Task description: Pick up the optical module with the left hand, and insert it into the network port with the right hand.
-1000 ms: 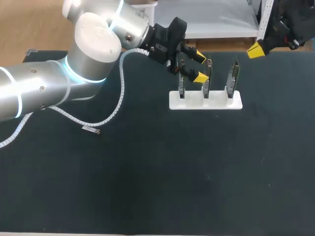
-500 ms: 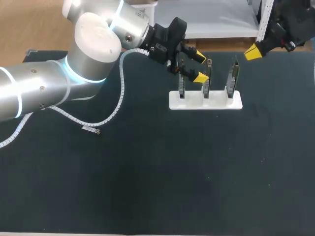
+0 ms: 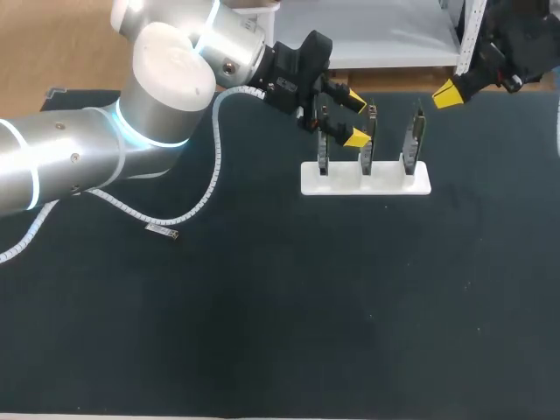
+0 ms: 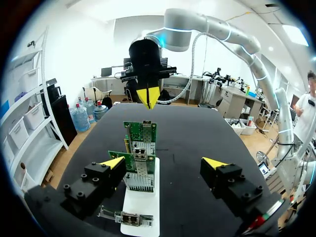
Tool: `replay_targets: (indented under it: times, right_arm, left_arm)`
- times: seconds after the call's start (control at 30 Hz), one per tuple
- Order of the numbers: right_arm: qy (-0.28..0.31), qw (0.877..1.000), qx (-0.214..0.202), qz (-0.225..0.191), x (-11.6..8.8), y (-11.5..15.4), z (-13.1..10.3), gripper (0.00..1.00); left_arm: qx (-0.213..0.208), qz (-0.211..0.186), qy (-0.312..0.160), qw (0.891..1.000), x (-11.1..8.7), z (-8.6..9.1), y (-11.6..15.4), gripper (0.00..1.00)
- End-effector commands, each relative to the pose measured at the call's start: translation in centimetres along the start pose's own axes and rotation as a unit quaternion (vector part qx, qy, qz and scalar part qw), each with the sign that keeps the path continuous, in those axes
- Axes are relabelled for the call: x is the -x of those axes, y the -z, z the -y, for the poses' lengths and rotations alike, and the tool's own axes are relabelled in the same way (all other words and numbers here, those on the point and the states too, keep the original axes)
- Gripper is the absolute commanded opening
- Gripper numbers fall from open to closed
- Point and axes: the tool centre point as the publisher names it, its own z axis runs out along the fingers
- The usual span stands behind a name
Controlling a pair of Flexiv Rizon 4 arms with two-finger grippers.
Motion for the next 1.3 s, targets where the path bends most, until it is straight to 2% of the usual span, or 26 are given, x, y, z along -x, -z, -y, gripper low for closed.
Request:
replay_targets:
  times: [0.03, 1.3]
  right_arm:
    - [0.000, 1.000, -0.001, -0.001, 0.05, -0.07, -0.04, 1.00]
    - [0.000, 1.000, -0.001, -0.001, 0.05, -0.07, -0.04, 1.00]
  left_arm:
    - [-0.001, -0.003, 0.001, 1.000, 0.09, -0.11, 0.02, 1.00]
    - [-0.001, -0.006, -0.006, 1.000, 0.13, 0.03, 0.00, 1.00]
